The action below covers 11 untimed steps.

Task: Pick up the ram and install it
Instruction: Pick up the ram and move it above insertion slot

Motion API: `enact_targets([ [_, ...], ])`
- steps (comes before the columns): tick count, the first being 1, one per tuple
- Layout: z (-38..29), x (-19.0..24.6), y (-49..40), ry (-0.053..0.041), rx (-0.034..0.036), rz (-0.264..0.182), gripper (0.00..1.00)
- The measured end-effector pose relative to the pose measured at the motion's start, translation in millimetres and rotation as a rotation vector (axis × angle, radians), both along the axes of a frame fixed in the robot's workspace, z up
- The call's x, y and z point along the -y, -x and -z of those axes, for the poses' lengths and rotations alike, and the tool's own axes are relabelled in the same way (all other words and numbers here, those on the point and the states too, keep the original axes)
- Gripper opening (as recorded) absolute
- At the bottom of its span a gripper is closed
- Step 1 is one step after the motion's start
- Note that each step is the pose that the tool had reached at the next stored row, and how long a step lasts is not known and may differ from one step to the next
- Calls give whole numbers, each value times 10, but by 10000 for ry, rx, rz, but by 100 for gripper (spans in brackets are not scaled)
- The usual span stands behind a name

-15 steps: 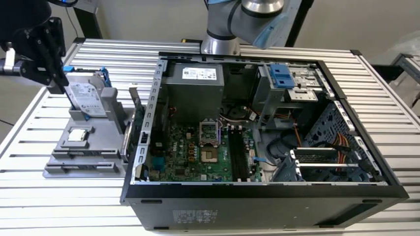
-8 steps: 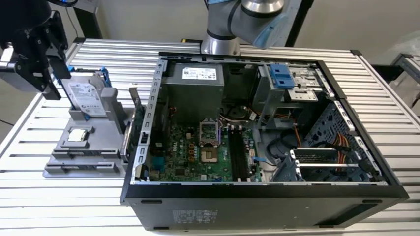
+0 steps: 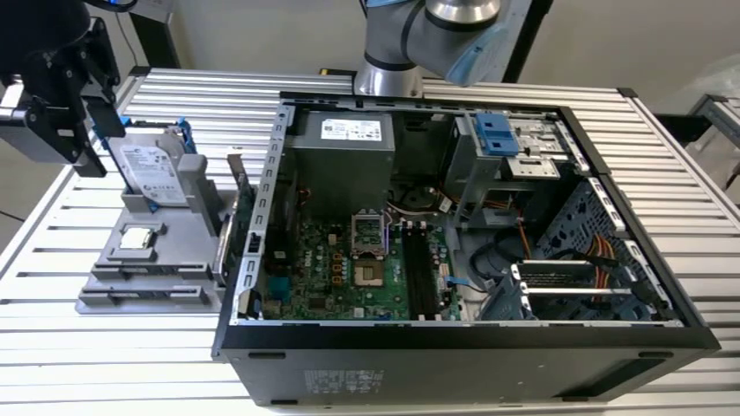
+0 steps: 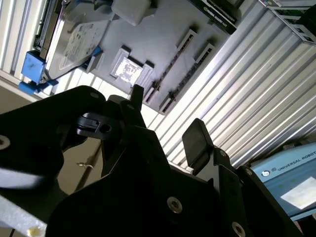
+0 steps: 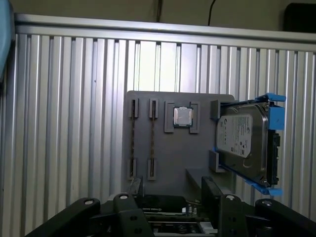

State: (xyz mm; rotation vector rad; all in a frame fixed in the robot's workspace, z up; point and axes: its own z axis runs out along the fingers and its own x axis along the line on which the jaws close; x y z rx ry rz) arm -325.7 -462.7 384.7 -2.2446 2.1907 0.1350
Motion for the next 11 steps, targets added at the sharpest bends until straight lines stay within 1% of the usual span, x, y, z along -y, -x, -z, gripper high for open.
enact_targets([
  [8,0,0,0,1,0,-40,100],
  [11,12,0,0,0,0,-40,100],
])
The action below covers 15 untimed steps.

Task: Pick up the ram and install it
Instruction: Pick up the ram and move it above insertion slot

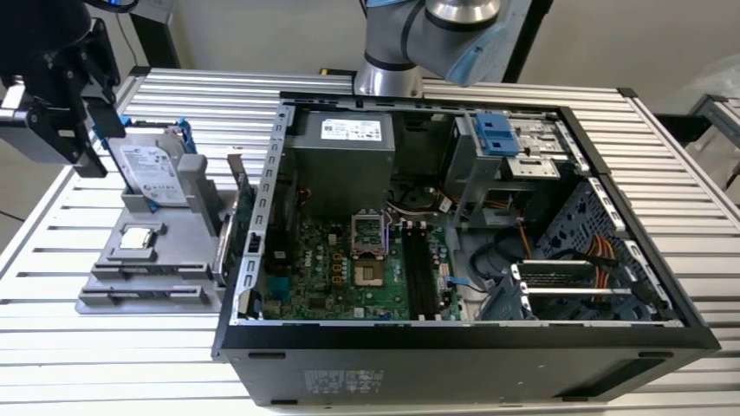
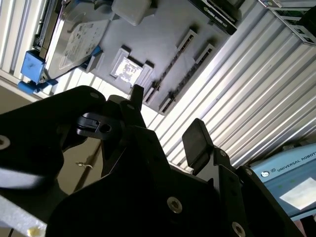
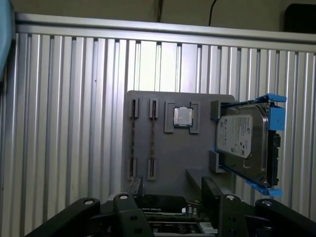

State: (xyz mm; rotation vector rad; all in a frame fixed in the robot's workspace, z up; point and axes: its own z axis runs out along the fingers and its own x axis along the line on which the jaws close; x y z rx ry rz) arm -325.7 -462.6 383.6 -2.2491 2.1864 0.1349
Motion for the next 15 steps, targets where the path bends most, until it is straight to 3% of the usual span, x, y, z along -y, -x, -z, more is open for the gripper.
enact_targets([
  [15,117,-2,0,0,0,0,100],
])
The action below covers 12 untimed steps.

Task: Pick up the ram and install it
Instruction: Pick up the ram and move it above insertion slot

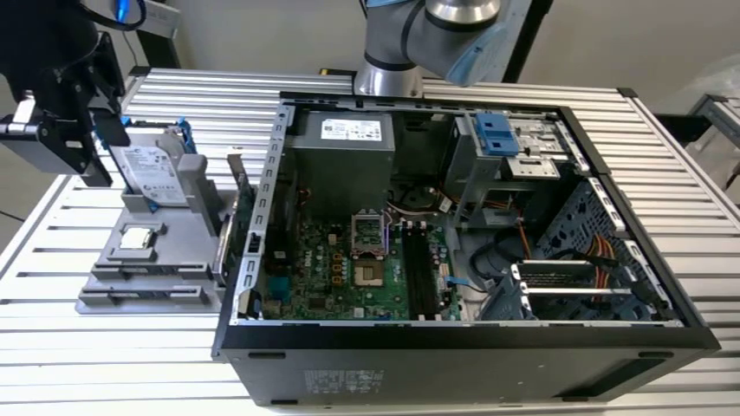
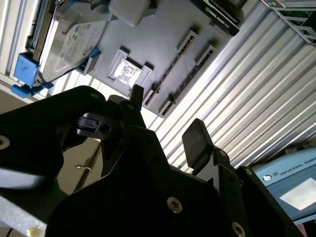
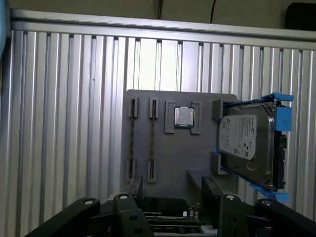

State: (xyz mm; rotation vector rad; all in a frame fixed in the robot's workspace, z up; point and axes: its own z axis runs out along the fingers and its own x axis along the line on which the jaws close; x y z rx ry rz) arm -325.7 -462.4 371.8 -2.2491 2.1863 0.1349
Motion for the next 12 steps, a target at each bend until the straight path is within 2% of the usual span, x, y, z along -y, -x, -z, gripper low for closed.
enact_targets([
  [7,47,0,0,0,-1,0,100],
  [12,53,0,0,0,-1,0,100],
])
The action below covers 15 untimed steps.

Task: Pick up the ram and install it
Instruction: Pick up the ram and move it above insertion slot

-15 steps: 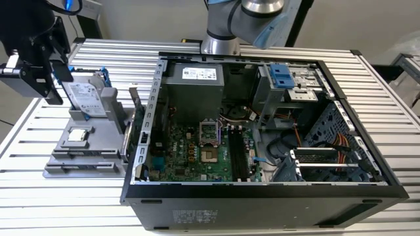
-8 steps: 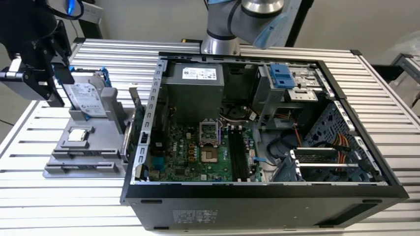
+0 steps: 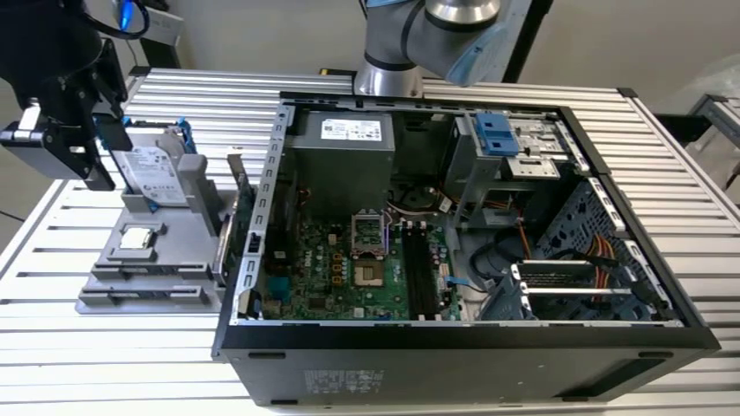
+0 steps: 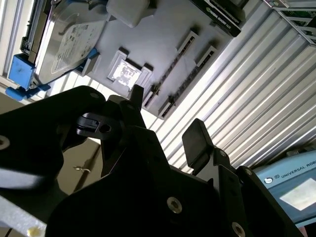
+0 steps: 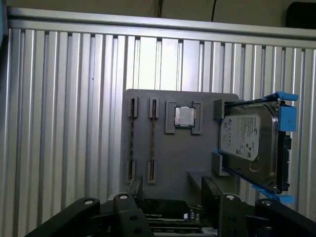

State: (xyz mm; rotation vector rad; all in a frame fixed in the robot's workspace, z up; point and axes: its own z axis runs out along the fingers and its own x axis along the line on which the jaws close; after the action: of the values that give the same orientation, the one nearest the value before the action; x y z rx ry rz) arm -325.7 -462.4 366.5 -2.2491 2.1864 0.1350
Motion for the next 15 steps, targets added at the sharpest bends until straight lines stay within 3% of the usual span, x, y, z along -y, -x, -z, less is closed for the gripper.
enact_targets([
  [15,93,-1,0,0,0,0,100],
])
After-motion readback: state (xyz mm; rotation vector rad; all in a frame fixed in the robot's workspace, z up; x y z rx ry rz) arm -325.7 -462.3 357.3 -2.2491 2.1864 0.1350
